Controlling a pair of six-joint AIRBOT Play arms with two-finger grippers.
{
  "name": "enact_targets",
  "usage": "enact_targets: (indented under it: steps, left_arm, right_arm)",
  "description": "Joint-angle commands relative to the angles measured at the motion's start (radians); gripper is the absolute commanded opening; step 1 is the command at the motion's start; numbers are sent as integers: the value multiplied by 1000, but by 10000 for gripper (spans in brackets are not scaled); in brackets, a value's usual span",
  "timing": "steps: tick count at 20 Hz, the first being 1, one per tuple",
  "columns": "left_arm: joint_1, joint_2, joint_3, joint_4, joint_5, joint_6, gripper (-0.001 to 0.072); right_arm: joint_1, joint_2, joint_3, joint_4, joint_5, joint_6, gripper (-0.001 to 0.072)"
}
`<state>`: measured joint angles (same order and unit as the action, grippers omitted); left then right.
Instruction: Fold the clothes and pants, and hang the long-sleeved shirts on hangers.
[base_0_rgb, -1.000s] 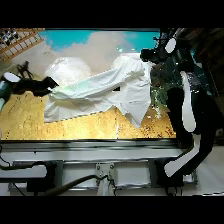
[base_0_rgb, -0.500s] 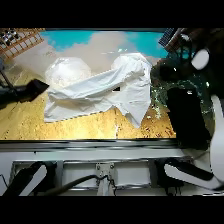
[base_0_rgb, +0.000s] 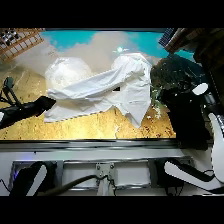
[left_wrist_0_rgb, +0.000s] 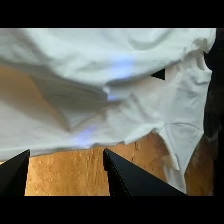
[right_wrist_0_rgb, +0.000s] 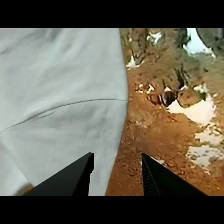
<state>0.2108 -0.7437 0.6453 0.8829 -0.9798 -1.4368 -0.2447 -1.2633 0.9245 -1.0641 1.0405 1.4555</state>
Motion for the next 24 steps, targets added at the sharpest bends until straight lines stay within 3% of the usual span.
enact_targets:
  steps: [1, 18, 20, 22, 23, 24]
  left_arm:
    - [-1, 6, -11, 6, 8, 5, 458]
    - [-1, 6, -11, 14, 22, 6, 458]
    - [-1, 6, -11, 17, 22, 6, 458]
    - [-1, 6, -11, 51, 20, 5, 458]
    - [-1, 6, -11, 86, 14, 5, 458]
    - [0, 6, -11, 135, 1, -5, 458]
  right_arm:
    - [-19, -116, 0, 84, -29, -37, 382]
    - [26, -259, 35, 174, -127, -86, 330]
    - [66, -270, 35, 174, -151, -86, 272]
    - [92, -273, 36, 179, -186, -85, 145]
    - [92, -273, 40, 186, -197, -85, 47]
    - [90, -272, 48, 196, -201, -85, 28]
